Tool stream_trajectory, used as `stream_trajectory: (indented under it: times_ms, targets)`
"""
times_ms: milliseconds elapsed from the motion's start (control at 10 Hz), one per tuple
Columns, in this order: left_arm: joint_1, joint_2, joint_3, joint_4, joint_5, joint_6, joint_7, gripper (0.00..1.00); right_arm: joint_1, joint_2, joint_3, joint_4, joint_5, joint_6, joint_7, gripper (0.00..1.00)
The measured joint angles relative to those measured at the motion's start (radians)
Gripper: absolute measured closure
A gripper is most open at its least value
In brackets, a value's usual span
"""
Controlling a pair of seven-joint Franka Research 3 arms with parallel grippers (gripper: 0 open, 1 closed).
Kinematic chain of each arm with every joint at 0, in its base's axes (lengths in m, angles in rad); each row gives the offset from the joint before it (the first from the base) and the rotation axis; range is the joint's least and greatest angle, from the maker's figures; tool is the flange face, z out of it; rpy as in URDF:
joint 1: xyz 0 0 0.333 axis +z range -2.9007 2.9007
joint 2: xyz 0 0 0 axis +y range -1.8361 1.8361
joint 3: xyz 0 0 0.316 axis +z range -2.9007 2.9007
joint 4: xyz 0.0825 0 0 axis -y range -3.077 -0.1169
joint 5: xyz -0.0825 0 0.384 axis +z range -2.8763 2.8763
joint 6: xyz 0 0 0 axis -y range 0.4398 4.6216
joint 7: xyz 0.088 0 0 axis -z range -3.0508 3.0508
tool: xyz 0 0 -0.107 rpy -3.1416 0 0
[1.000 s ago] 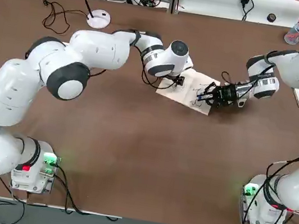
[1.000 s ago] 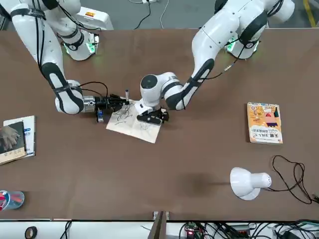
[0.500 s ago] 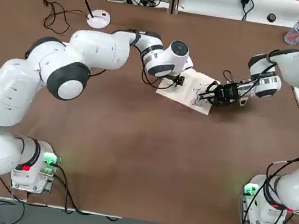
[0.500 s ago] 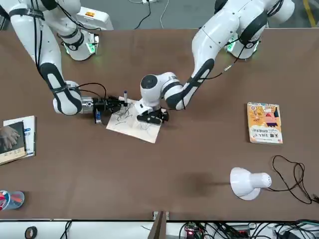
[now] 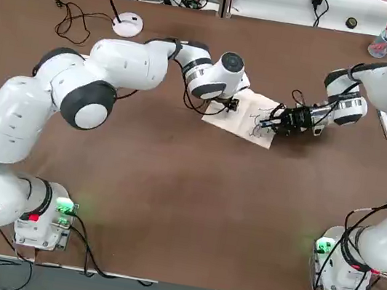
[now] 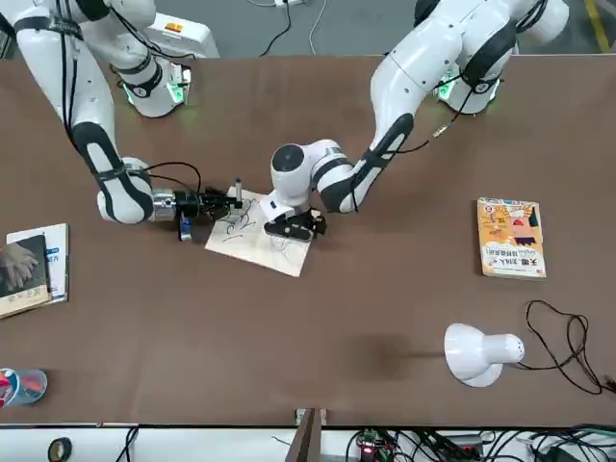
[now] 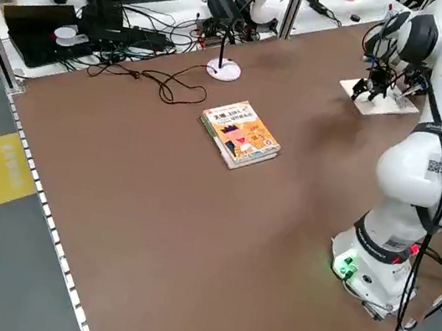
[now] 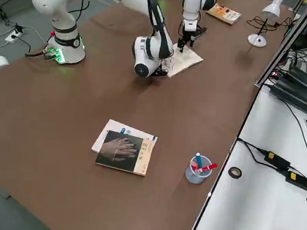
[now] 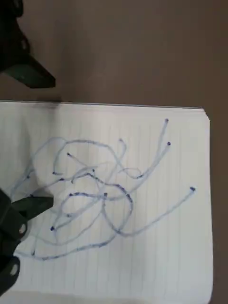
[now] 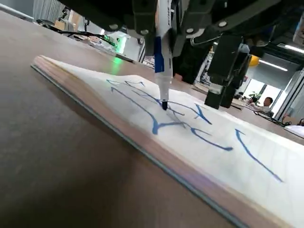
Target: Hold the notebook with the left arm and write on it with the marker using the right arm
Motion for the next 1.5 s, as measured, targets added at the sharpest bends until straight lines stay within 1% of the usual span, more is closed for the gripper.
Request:
stream_trajectory:
  times_ms: [700,1500]
  targets:
    - [0.0,0.0,0.0,0.0,0.0,0.0,0.0,0.0,-0.022,0.0,-0.024,0.02,-0.052,-0.004,0.0,0.83]
    - [0.0,0.0,0.0,0.0,0.0,0.0,0.0,0.0,-0.021,0.0,-0.025,0.022,-0.058,-0.004,0.0,0.83]
